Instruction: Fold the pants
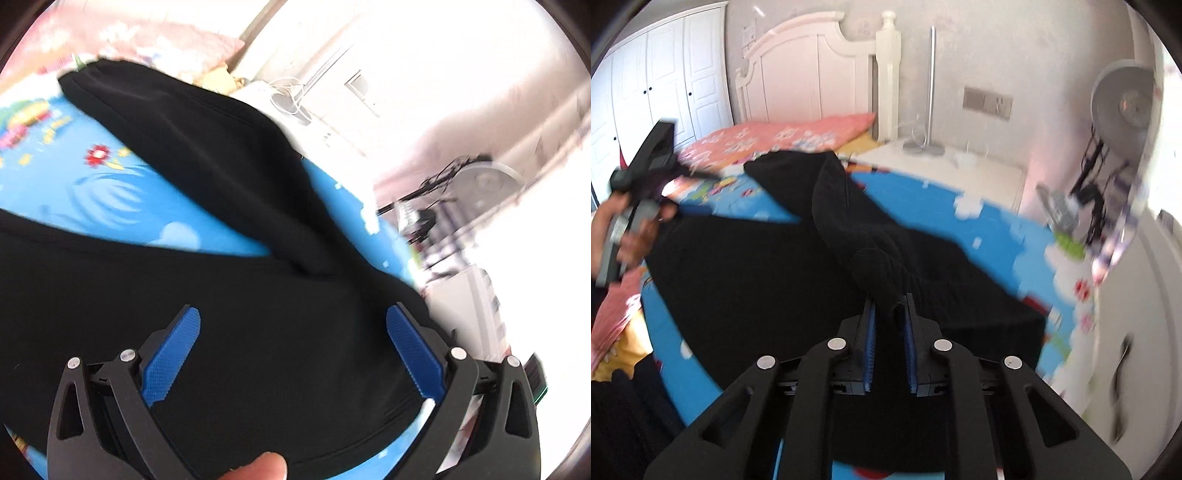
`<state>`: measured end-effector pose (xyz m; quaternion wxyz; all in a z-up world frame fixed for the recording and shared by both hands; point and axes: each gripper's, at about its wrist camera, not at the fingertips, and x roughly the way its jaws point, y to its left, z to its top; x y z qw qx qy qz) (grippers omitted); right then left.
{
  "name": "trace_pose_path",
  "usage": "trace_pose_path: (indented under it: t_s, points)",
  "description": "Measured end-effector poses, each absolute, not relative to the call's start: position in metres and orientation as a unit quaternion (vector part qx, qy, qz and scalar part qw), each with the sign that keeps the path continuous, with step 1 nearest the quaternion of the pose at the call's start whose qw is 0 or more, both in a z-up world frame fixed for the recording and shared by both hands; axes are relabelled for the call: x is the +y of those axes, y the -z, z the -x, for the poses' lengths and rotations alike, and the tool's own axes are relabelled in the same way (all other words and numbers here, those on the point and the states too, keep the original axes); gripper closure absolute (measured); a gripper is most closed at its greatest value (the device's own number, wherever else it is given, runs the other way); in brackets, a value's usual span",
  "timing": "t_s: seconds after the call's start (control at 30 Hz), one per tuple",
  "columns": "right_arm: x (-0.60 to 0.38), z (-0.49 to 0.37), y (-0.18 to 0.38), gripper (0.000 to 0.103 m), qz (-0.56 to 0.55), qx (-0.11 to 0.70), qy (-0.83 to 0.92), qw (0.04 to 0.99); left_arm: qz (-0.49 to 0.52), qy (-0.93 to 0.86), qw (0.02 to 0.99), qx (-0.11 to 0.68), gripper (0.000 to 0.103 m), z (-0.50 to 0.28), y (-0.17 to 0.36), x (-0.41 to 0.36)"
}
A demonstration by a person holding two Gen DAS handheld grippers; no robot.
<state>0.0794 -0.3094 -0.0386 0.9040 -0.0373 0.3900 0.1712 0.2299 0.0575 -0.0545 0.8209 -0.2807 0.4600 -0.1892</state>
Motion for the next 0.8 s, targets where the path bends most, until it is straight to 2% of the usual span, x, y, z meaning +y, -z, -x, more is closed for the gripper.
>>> trace_pose_path:
  t_s: [0.17, 0.23, 0.47, 0.5, 0.53, 0.57, 0.6, 0.67, 0.8]
  points:
    - [-0.306, -0.077, 0.077, 0.089, -0.001, 0.422, -0.153, 0.893, 0.329, 0.199, 0.783, 0.489, 0.020, -0.299, 0.078, 0.053]
    - [-0.307, -0.076, 0.076, 0.089, -0.019, 0.420, -0.149, 0.895, 0.333, 0.198, 0.772, 0.504, 0.032, -0.325, 0.089, 0.045]
    - [-0.309, -0.065, 0.075, 0.088, -0.055, 0.425, -0.137, 0.893, 0.341, 0.199, 0.748, 0.534, 0.035, -0.382, 0.116, 0.008]
    - [-0.309, -0.063, 0.076, 0.087, -0.062, 0.429, -0.133, 0.891, 0.337, 0.207, 0.741, 0.544, 0.041, -0.387, 0.120, -0.002]
    - [-0.311, -0.061, 0.077, 0.082, -0.064, 0.436, -0.124, 0.889, 0.332, 0.213, 0.734, 0.553, 0.060, -0.388, 0.125, -0.009]
    - [-0.313, -0.059, 0.078, 0.067, -0.063, 0.441, -0.113, 0.888, 0.332, 0.218, 0.725, 0.563, 0.075, -0.393, 0.132, -0.016]
    - [-0.314, -0.055, 0.076, 0.041, -0.064, 0.444, -0.098, 0.888, 0.330, 0.217, 0.717, 0.574, 0.092, -0.396, 0.138, -0.022]
    - [-0.319, -0.042, 0.067, 0.009, -0.095, 0.430, -0.080, 0.894, 0.324, 0.218, 0.721, 0.572, 0.093, -0.396, 0.138, -0.026]
    - [-0.324, -0.033, 0.063, 0.009, -0.222, 0.432, -0.103, 0.868, 0.327, 0.235, 0.727, 0.556, 0.093, -0.389, 0.128, -0.026]
